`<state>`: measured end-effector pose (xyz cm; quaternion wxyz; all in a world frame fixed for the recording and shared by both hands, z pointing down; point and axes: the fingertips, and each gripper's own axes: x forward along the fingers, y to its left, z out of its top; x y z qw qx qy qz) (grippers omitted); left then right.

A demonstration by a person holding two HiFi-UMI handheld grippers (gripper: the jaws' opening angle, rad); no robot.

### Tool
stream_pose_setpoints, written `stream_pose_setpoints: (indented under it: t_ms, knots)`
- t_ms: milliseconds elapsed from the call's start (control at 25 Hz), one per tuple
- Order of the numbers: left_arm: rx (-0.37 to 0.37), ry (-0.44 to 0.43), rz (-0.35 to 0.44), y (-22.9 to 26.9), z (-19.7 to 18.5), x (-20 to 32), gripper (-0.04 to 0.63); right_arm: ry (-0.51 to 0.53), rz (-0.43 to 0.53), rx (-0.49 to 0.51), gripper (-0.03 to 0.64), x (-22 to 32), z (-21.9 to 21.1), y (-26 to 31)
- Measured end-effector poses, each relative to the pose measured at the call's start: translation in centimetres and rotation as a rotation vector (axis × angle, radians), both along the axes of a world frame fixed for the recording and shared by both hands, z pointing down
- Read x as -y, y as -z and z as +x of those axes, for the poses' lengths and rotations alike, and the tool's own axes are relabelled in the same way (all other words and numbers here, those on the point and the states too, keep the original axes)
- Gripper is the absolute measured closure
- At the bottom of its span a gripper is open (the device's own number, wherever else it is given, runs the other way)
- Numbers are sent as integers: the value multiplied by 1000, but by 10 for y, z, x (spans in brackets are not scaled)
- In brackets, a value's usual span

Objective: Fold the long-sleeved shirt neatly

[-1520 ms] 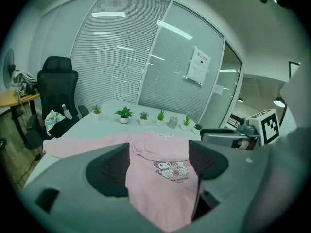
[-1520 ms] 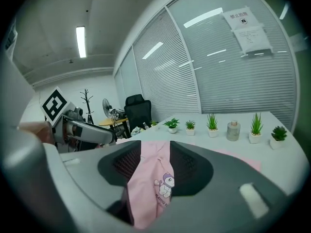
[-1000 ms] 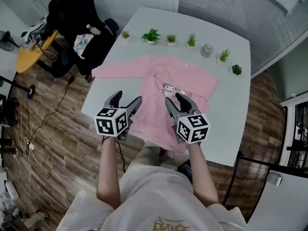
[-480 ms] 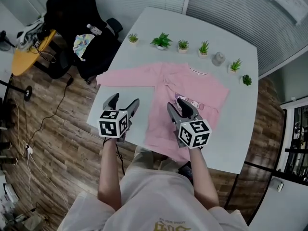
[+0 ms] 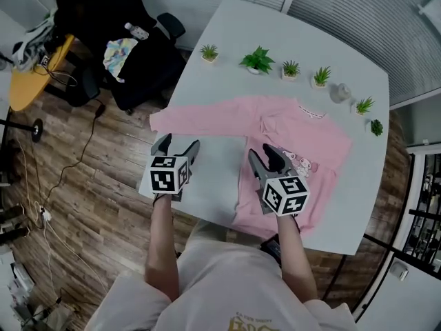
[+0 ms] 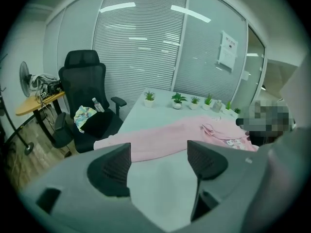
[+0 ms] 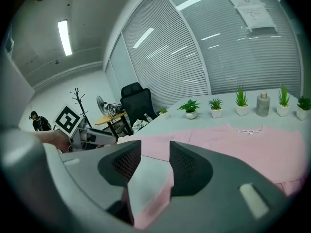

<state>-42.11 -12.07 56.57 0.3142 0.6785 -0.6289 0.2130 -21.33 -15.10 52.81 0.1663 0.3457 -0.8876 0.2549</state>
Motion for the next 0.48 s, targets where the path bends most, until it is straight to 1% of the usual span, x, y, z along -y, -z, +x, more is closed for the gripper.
stream_pose_setpoints:
  t_ms: [200, 360, 480]
  knots:
    - [17, 21, -46, -28, -45, 13, 233, -5, -28, -39, 430, 6, -21, -17]
    - [-4, 80, -47, -42, -82, 20, 243, -3, -41, -67, 430, 7, -34, -27]
    - [-11, 125, -70, -55, -106, 22, 255, -11, -48, -85, 430, 10, -40, -32]
